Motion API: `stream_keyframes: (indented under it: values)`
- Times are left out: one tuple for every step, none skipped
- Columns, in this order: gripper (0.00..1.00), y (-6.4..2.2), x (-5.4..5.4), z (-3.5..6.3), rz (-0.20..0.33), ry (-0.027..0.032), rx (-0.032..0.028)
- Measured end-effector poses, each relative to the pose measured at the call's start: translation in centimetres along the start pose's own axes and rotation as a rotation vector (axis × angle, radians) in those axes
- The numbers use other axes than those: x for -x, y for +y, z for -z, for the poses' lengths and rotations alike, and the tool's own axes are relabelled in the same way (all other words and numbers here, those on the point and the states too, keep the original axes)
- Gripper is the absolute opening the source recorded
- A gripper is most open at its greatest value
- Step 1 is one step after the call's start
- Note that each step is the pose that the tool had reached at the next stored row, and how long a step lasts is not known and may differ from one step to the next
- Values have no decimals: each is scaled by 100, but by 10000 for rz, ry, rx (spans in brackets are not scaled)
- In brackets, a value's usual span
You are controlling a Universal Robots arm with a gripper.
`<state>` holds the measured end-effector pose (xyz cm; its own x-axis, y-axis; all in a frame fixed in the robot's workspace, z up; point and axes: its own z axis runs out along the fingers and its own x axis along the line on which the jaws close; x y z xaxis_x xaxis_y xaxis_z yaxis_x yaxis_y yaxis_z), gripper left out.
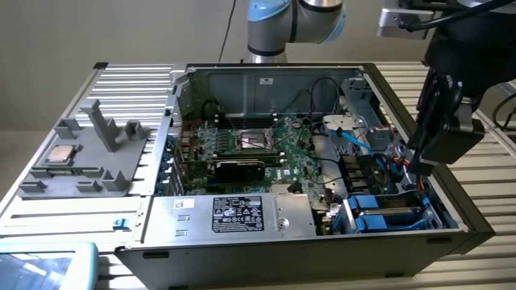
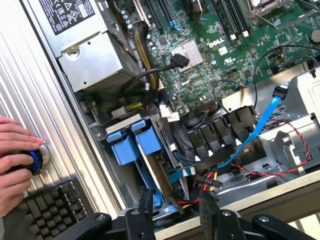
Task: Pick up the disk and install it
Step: 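Insert the first disk wire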
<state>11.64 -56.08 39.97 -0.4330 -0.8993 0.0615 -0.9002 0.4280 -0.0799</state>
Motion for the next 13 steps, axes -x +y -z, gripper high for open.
stream_keyframes:
  values:
    - [50,-8,-16,-2,-1,-77,37]
    - [50,-16,-32,-4,-3,-157,77]
    - [50,-22,-47,-5,-4,-231,114]
    - [50,-30,-62,-6,-6,-319,158]
    - [50,-37,-77,-8,-8,-406,202]
    - [50,-44,-90,-9,-10,-498,247]
    - [50,-50,-104,-11,-11,-587,290]
    - [50,-55,-115,-12,-9,-674,333]
    - [50,-59,-123,-13,1,-749,369]
    - [50,-63,-132,-15,12,-821,405]
    - [50,-67,-140,-17,24,-896,444]
    - [50,-70,-146,-20,44,-961,478]
    - [50,-72,-151,-23,75,-1007,504]
